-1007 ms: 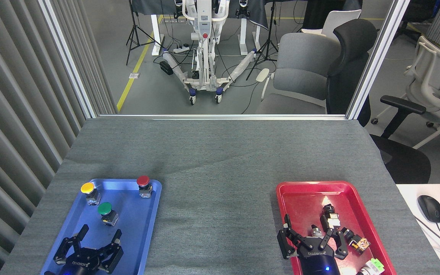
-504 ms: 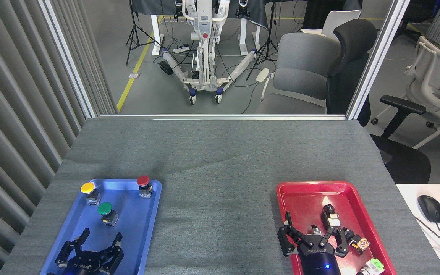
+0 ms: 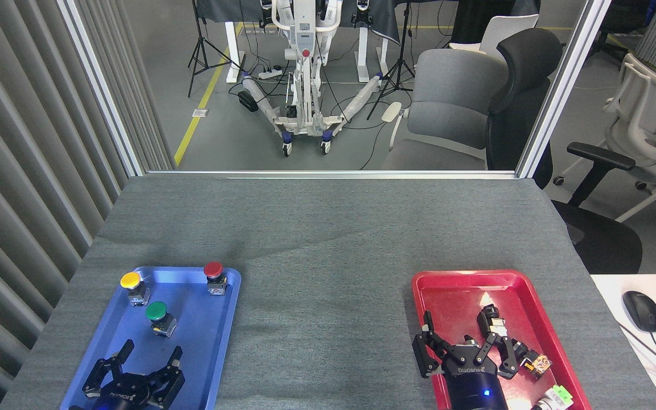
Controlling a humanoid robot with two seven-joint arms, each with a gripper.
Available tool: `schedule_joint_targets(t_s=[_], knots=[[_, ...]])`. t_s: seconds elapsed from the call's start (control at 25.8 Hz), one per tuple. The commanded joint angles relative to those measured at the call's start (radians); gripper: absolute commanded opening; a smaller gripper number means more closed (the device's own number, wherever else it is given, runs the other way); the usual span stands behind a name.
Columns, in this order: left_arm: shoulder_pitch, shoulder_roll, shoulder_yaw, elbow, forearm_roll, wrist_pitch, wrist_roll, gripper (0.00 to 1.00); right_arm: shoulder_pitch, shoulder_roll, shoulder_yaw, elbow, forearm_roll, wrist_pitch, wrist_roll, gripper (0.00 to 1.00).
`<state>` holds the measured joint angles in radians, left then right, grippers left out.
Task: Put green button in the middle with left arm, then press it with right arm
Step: 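Close the left hand fingers around the green button block, then lift the green button and carry it with the left hand to the table middle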
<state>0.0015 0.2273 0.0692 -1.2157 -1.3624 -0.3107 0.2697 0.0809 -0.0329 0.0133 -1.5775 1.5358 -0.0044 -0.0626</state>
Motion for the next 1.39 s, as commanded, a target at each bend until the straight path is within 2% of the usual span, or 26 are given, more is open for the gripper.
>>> schedule_joint_targets(t_s=[0.0, 0.23, 0.35, 0.43, 0.5, 0.66, 1.05, 1.16, 1.36], knots=[[0.0, 0.001, 0.0, -0.005, 0.0, -0.002, -0.001, 0.99, 0.0, -0.005, 0.002, -0.004, -0.002, 0.004, 0.004, 1.0], [0.008, 0.006, 0.009, -0.061, 0.005, -0.027, -0.003, 0.99, -0.004, -0.007, 0.005, -0.004, 0.0, 0.004, 0.004, 1.0], [-0.002, 0.009, 0.009, -0.044, 0.016, -0.022, -0.007, 0.99, -0.004, -0.007, 0.007, -0.004, 0.0, 0.006, 0.004, 1.0], [-0.018, 0.004, 0.008, 0.005, 0.014, -0.018, -0.009, 0.99, -0.004, -0.009, 0.007, -0.006, 0.0, 0.004, 0.012, 1.0], [-0.071, 0.003, 0.001, 0.074, 0.013, -0.019, -0.012, 0.99, -0.006, -0.007, 0.007, -0.006, 0.0, 0.004, 0.05, 1.0], [-0.167, 0.012, 0.001, 0.214, 0.012, -0.025, -0.012, 0.99, -0.009, -0.012, 0.007, -0.006, 0.0, 0.004, 0.052, 1.0], [-0.298, 0.018, 0.001, 0.407, 0.0, -0.027, -0.012, 0.99, -0.009, -0.018, 0.007, -0.004, 0.001, 0.004, 0.05, 1.0], [-0.322, 0.017, 0.0, 0.446, -0.001, -0.027, -0.012, 0.98, -0.009, -0.018, 0.007, -0.006, 0.001, 0.004, 0.05, 1.0], [-0.356, 0.015, -0.003, 0.513, -0.003, -0.028, -0.01, 0.89, -0.006, -0.018, 0.007, -0.006, 0.003, 0.004, 0.05, 1.0]])
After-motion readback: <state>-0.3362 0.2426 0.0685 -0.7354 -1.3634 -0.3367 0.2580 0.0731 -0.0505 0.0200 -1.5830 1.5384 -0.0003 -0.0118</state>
